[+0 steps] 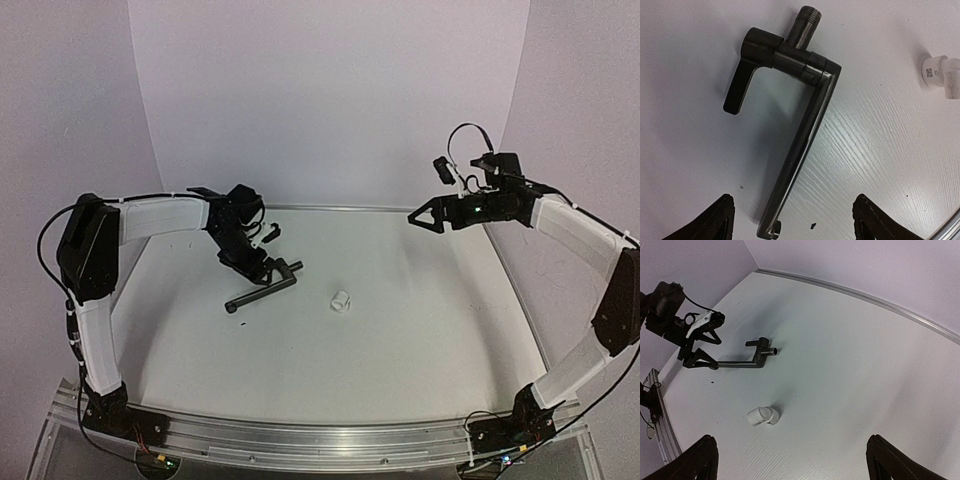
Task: Install the water faucets
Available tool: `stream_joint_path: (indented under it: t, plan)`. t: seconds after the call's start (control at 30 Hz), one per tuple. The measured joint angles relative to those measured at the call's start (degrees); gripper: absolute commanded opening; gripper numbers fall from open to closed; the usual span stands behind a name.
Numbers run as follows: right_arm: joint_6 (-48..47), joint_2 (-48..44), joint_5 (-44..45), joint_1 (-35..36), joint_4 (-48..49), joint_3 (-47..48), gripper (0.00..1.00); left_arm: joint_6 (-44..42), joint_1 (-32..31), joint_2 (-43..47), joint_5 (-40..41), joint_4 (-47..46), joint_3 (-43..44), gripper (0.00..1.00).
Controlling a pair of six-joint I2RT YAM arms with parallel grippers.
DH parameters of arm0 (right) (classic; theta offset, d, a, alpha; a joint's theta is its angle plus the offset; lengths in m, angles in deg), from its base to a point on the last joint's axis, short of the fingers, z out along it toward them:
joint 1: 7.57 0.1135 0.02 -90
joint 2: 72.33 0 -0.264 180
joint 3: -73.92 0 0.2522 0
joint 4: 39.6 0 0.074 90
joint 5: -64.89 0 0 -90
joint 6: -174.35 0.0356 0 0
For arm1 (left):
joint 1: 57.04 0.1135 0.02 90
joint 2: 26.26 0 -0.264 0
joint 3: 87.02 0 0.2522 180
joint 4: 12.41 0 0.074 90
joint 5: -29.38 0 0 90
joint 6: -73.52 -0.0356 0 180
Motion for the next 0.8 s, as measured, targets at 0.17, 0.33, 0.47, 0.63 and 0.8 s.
stream_joint_path:
  t: [0.17, 0.33, 0.47, 0.63, 0.8]
  plan:
    - [0.26, 1.29, -0.97, 0.0, -0.01, 0.24, 0.98, -2.59, 0.37, -1.4, -1.37, -4.31, -1.61, 0.67]
    - [0.43, 2.11, -1.29, 0.0, -0.04, 0.29, 0.98, -4.95, 0.53, -3.9, -2.61, -6.13, -2.87, 0.55]
    - [0.6, 2.43, -1.64, 0.0, -0.02, 0.31, 0.98, -6.33, 0.55, -5.55, -2.66, -6.95, -3.41, 0.53]
    - [1.09, 3.76, -2.74, 0.0, 0.01, 0.82, 0.98, -7.79, 0.6, -6.92, -2.31, -7.28, -3.75, 0.42]
    - [1.77, 4.98, -3.97, 0.0, 0.09, 1.02, 0.98, -9.5, 0.6, -7.9, -2.1, -7.38, -3.74, 0.23]
